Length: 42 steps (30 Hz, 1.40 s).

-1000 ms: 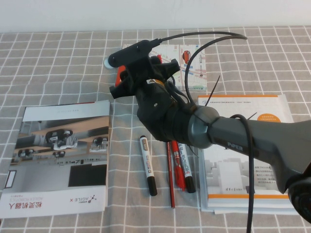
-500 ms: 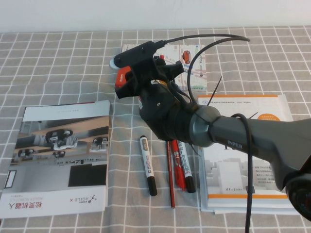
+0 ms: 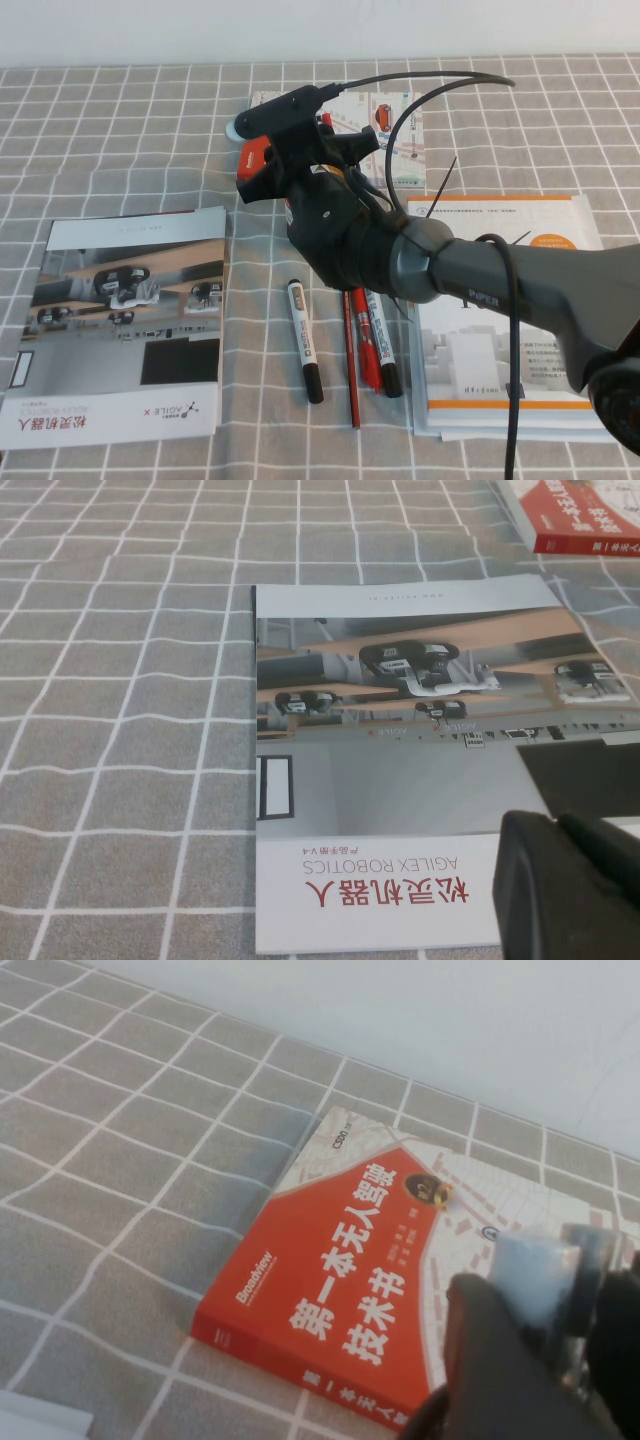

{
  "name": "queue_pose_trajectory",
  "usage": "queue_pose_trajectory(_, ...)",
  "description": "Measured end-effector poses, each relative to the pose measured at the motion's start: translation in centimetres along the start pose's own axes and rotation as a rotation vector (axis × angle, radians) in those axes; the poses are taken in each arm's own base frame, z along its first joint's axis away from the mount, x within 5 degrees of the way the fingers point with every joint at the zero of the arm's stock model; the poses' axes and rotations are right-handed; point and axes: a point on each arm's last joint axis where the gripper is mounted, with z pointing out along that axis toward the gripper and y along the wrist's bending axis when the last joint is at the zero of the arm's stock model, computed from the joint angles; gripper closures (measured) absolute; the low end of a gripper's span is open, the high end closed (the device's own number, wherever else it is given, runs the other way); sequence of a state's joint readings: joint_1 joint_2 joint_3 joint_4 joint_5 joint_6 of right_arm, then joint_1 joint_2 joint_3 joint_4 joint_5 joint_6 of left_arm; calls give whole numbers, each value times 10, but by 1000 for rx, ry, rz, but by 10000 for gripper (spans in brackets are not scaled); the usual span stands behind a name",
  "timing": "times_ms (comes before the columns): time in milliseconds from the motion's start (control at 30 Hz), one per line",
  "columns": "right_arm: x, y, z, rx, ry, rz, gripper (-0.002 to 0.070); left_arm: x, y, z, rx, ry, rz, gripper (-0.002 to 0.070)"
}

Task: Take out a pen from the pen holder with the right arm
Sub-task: 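Take a marker out of the pen holder and lay it on the table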

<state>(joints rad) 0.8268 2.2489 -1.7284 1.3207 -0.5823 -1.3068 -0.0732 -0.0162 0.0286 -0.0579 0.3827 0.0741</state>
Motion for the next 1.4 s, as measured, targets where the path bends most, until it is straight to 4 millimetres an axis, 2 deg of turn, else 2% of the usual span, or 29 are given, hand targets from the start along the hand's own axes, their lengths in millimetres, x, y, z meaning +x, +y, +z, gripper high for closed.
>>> queue_pose_trajectory(300,0,0,0,0,0,0,551,0,0,0,0,0,0,678)
queue_pose_trajectory(533,0,1,0,-18,3,1,670,0,0,0,0,0,0,678)
queue_pose_trajectory(767,-16,-1,-8,-27,-24,-3,687,0,0,0,0,0,0,678)
queue_pose_trajectory(933,-18,-1,-9,-28,-26,1,686,0,0,0,0,0,0,678)
queue_pose_trajectory(1000,-18,-1,-9,-28,-26,1,668,0,0,0,0,0,0,678)
queue_pose_trajectory(1067,-18,-1,-9,-28,-26,1,620,0,0,0,0,0,0,678)
queue_pose_trajectory(1233,-17,-6,-10,36,-35,-3,414,0,0,0,0,0,0,678)
queue_pose_trajectory(1300,-9,-9,-11,69,-20,-19,335,0,0,0,0,0,0,678)
queue_pose_trajectory(1400,6,-10,-13,77,14,-46,286,0,0,0,0,0,0,678)
